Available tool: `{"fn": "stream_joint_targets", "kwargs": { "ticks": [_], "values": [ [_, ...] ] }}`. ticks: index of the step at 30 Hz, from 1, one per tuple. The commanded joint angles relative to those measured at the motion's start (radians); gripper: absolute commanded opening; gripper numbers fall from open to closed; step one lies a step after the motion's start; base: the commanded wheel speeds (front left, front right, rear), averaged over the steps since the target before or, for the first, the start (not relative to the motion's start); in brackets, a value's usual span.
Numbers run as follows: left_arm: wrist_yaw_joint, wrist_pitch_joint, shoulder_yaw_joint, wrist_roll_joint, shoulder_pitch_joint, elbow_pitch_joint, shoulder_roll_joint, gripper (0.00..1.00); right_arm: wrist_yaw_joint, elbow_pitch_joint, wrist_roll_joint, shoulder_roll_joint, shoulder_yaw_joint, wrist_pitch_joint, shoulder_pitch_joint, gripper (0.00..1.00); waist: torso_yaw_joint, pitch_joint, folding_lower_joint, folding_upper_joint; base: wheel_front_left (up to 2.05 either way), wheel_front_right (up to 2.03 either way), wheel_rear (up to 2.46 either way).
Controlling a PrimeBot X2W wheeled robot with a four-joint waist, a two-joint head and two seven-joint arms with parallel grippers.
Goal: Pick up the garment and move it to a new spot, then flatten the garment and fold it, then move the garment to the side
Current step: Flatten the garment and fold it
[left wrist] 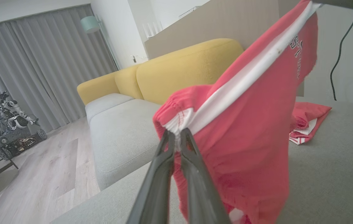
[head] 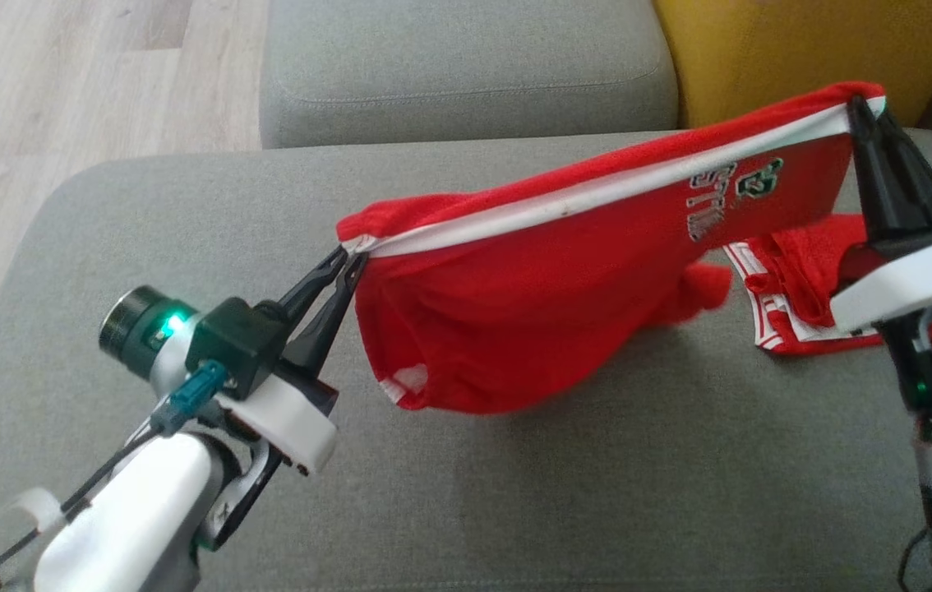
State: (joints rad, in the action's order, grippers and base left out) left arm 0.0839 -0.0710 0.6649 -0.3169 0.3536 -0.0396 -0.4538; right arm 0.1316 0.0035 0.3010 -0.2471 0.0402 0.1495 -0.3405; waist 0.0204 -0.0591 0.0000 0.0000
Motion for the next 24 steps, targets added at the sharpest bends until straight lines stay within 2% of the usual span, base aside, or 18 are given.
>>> {"fn": "stream_joint_targets", "kwargs": {
  "ticks": [1,4,6,9,12,13,16,18,24],
  "values": [
    [0.014,0.018,-0.061,0.010,0.050,-0.051,-0.046,0.00,-0.001,-0.067,0.003,0.004,-0.004,0.027,-0.011,0.00,0.002,0.001,0.0000,0.0000,0.00,0.00,0.00],
    [0.023,0.066,-0.076,0.001,0.061,-0.099,-0.065,0.00,-0.001,-0.143,-0.001,0.029,-0.031,0.086,0.002,0.00,0.005,0.011,0.0000,0.0000,0.00,0.00,0.00],
    [0.009,0.113,-0.080,-0.009,0.087,-0.109,-0.080,0.00,-0.001,-0.173,0.005,0.048,-0.046,0.125,-0.012,0.00,0.006,0.025,0.0000,0.0000,0.00,0.00,0.00],
    [-0.040,0.179,-0.084,-0.042,0.165,-0.086,-0.086,0.00,-0.001,-0.178,-0.022,0.036,-0.040,0.171,-0.079,0.00,0.008,0.064,0.0000,0.0000,0.00,0.00,0.00],
    [-0.093,0.235,-0.100,-0.081,0.288,-0.017,-0.075,0.00,-0.001,-0.138,-0.030,0.022,-0.016,0.197,-0.215,0.00,0.003,0.141,0.0000,0.0000,0.00,0.00,0.00],
    [-0.093,0.235,-0.100,-0.081,0.288,-0.017,-0.075,0.00,-0.001,-0.138,-0.030,0.022,-0.016,0.197,-0.215,0.00,0.003,0.141,0.0000,0.0000,0.00,0.00,0.00],
    [-0.134,0.265,-0.125,-0.088,0.462,0.091,-0.060,0.00,-0.001,-0.053,-0.028,0.007,0.010,0.193,-0.403,0.00,0.001,0.252,0.0000,0.0000,0.00,0.00,0.00],
    [-0.144,0.253,-0.139,-0.063,0.593,0.180,-0.046,0.00,-0.001,0.027,-0.037,-0.005,0.036,0.159,-0.540,0.00,0.001,0.322,0.0000,0.0000,0.00,0.00,0.00],
    [-0.115,0.110,-0.176,0.015,0.909,0.441,0.030,0.00,-0.001,0.297,-0.081,0.009,0.069,-0.029,-0.878,0.00,0.012,0.470,0.0000,0.0000,0.00,0.00,0.00]
  ]
}}
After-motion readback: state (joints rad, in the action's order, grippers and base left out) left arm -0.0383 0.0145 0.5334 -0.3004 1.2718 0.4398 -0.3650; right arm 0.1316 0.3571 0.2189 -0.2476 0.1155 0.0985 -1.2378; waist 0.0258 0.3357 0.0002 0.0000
